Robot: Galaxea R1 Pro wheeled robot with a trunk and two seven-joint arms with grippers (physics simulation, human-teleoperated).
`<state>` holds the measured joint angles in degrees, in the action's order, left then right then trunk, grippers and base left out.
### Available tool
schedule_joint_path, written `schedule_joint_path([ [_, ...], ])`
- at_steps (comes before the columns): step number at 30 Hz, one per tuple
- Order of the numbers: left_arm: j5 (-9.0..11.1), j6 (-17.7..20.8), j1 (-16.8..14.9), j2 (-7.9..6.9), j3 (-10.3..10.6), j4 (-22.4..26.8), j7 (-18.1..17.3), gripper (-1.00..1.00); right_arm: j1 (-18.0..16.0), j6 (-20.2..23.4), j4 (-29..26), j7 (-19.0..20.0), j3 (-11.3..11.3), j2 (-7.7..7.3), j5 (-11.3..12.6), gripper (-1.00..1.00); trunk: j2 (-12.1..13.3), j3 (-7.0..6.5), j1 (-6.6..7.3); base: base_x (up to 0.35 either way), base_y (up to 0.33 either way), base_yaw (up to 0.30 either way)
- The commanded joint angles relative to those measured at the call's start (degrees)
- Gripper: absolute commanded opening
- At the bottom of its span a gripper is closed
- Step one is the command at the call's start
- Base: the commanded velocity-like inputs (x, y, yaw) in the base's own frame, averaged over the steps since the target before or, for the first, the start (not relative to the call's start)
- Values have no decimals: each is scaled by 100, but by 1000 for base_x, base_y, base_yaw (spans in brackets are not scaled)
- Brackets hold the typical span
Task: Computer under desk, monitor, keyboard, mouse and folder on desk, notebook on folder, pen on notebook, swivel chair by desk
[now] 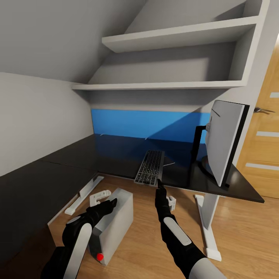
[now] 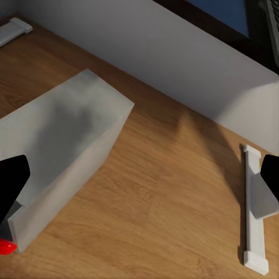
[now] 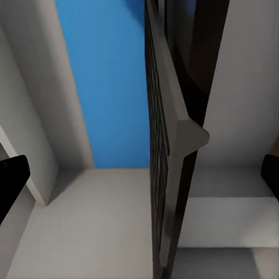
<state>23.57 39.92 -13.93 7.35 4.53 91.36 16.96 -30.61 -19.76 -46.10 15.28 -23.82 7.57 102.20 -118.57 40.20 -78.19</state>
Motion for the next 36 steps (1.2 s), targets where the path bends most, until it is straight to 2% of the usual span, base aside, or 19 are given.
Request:
schedule_joint_path([
  [1,62,18,-4,1,3,6,53,100,-6,-33,4,37,-25,-3,64,100,-3,6,1,0,0,0],
  [36,67,25,-4,3,3,8,53,100,-4,10,274,34,-82,15,90,100,-3,6,1,0,0,0],
])
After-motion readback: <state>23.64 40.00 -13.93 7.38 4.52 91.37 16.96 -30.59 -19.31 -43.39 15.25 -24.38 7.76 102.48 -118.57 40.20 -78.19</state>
